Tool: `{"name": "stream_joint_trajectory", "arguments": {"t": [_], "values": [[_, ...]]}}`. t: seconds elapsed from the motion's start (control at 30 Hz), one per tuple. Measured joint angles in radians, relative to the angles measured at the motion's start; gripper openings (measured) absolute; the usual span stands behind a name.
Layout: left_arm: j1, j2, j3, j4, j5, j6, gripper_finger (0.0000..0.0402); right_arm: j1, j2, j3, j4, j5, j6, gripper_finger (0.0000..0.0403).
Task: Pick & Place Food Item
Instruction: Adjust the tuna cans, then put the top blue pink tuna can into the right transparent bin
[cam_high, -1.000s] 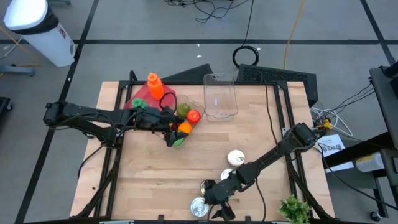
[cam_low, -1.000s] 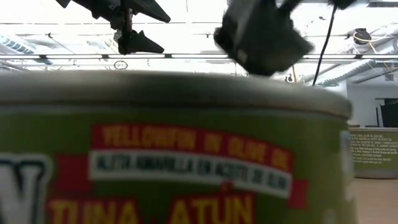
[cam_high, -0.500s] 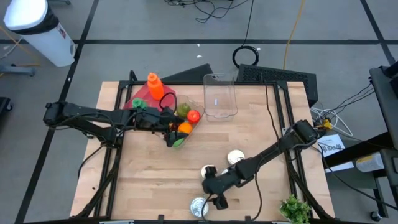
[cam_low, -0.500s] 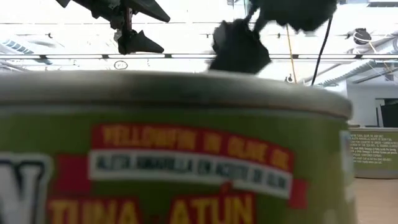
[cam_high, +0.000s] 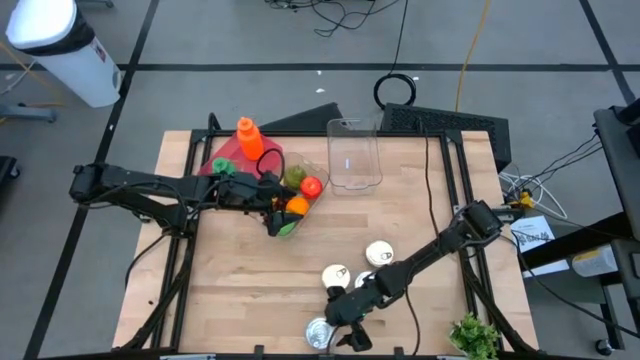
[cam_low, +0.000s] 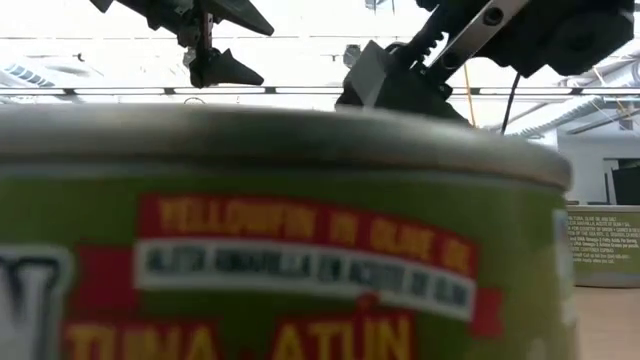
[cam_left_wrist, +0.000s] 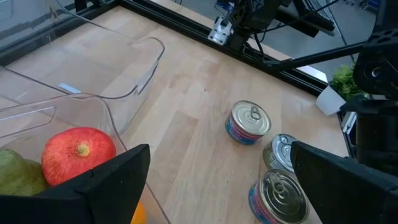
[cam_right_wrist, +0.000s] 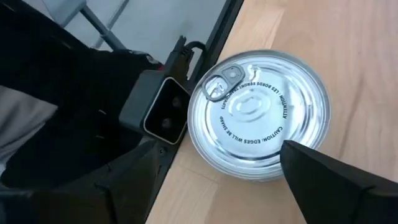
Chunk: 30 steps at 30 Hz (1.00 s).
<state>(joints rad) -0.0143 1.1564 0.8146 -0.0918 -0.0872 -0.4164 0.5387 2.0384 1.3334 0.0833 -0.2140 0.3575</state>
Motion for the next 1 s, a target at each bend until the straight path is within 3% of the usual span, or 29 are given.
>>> {"name": "stream_joint_trajectory", "arguments": {"t": [0.23, 0.4, 0.53, 0.67, 0.77, 1.0], "values": [[0.000, 0.000, 0.000, 0.000, 0.000, 0.001, 0.0400, -0.025, -0.062, -0.002, -0.143, 0.018, -0.015, 0.0318], [0.000, 0.000, 0.000, 0.001, -0.002, 0.006, 0.0399, -0.043, -0.151, -0.003, -0.299, 0.181, -0.088, 0.0318], [0.000, 0.000, 0.000, 0.016, -0.002, 0.040, 0.0399, -0.061, -0.262, -0.003, -0.458, 0.249, -0.097, 0.0318], [0.000, 0.000, 0.000, 0.019, -0.002, 0.085, 0.0399, -0.062, -0.393, -0.024, -0.733, 0.484, -0.011, 0.0318], [0.000, 0.003, 0.000, 0.010, -0.002, 0.107, 0.0399, -0.064, -0.489, -0.113, -0.847, 0.598, 0.115, 0.0318], [-0.001, 0.004, 0.000, 0.007, -0.002, 0.134, 0.0400, -0.155, -0.690, -0.443, -0.811, 0.561, 0.346, 0.0318]]}}
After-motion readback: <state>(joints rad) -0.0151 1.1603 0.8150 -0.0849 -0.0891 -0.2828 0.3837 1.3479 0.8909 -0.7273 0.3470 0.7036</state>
